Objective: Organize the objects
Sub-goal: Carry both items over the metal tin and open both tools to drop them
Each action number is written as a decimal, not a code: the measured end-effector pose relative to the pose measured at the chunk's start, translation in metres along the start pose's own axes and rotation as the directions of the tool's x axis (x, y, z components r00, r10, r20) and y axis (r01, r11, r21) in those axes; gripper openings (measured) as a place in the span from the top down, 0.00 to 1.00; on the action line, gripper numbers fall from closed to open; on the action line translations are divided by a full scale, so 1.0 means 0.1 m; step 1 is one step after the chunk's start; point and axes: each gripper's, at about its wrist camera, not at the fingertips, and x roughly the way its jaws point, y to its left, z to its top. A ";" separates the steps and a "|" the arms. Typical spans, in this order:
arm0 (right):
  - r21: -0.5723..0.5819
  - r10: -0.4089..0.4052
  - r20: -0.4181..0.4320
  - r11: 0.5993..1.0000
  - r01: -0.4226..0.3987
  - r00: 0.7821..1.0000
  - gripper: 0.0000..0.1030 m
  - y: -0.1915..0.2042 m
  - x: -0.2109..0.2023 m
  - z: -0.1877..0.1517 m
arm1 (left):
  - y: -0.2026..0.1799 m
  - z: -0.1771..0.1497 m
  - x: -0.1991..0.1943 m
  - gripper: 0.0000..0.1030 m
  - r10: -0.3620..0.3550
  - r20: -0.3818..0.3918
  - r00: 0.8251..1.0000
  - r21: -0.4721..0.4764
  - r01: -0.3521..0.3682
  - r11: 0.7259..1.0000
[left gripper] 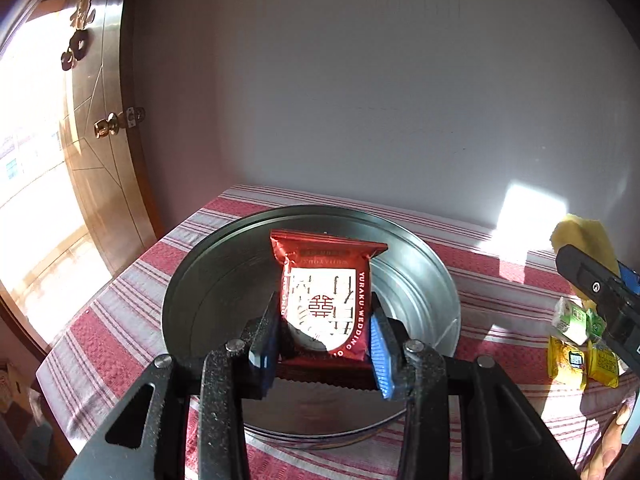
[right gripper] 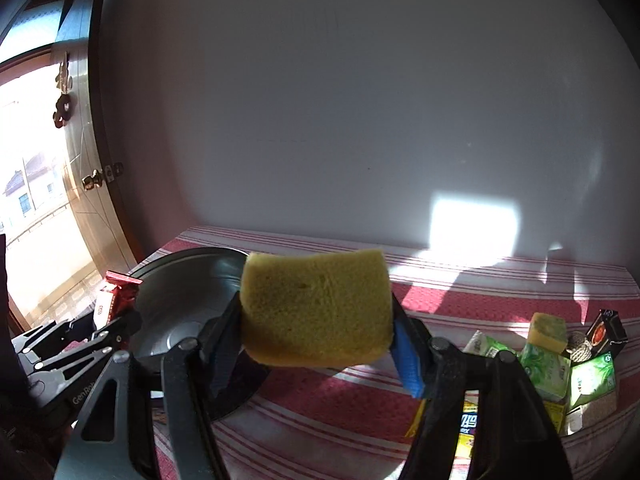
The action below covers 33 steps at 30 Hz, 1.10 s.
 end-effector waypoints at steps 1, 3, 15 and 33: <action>-0.005 0.012 -0.002 1.000 -0.012 1.000 0.36 0.09 0.05 0.01 | 0.08 0.00 0.02 0.60 0.016 -0.004 1.000 -0.007 -0.016 1.000; -0.003 0.043 -0.014 0.999 -0.043 0.999 0.36 0.25 0.17 0.03 | 0.21 0.00 0.07 0.60 0.046 -0.010 0.999 -0.014 -0.046 0.999; -0.012 0.076 -0.086 0.997 -0.077 0.993 0.36 0.74 0.79 -0.11 | 0.55 -0.02 0.53 0.61 0.117 -0.080 0.990 -0.022 -0.119 0.993; -0.088 0.116 -0.115 0.988 -0.126 0.987 0.10 0.81 0.94 -0.28 | 0.58 -0.13 0.76 0.60 0.164 -0.112 0.980 -0.014 -0.166 0.986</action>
